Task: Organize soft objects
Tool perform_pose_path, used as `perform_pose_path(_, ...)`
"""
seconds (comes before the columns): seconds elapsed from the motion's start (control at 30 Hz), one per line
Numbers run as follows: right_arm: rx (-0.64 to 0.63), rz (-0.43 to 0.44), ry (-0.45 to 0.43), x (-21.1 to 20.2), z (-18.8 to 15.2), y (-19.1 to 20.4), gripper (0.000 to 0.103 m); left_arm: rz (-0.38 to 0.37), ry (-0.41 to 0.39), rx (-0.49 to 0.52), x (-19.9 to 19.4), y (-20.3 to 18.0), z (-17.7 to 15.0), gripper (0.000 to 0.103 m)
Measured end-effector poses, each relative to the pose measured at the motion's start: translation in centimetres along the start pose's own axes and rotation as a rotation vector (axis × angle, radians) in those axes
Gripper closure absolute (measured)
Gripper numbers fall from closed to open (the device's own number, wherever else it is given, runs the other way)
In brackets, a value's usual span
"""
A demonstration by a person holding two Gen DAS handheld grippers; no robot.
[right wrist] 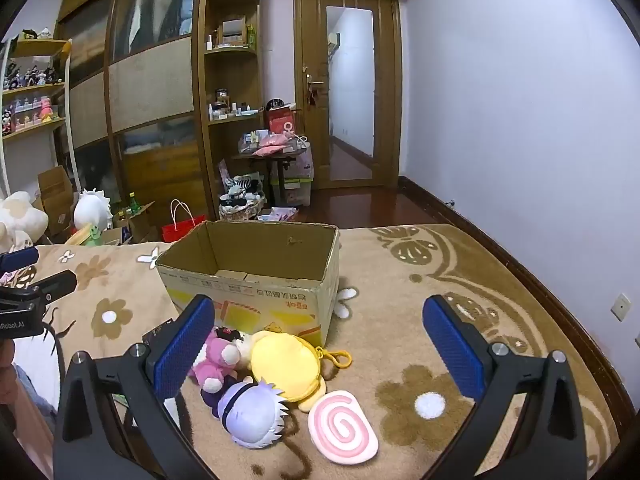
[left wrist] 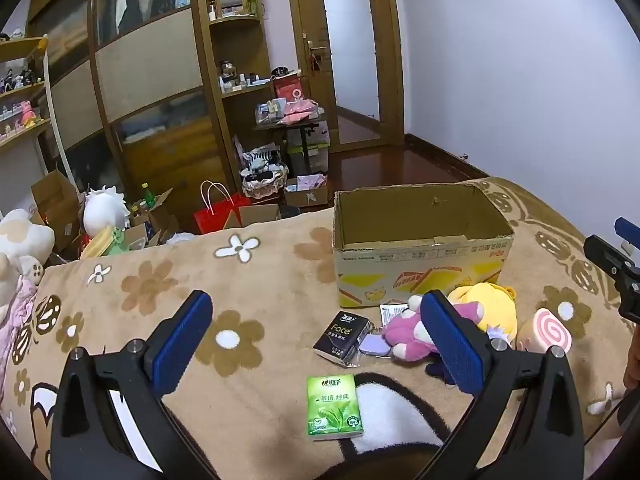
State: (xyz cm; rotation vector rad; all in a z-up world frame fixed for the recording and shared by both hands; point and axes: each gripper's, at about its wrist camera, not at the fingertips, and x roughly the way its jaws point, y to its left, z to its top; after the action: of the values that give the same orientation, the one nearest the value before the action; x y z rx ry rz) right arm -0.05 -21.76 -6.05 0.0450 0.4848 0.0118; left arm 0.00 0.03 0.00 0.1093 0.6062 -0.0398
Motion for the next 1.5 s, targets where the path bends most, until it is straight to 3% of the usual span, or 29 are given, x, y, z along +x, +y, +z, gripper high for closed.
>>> perform_pose_path(1.5, 0.011, -0.013, 0.008, 0.29, -0.22, -0.11, 0.000, 0.009, 0.013, 0.006, 0.21, 0.05, -0.33, 0.000)
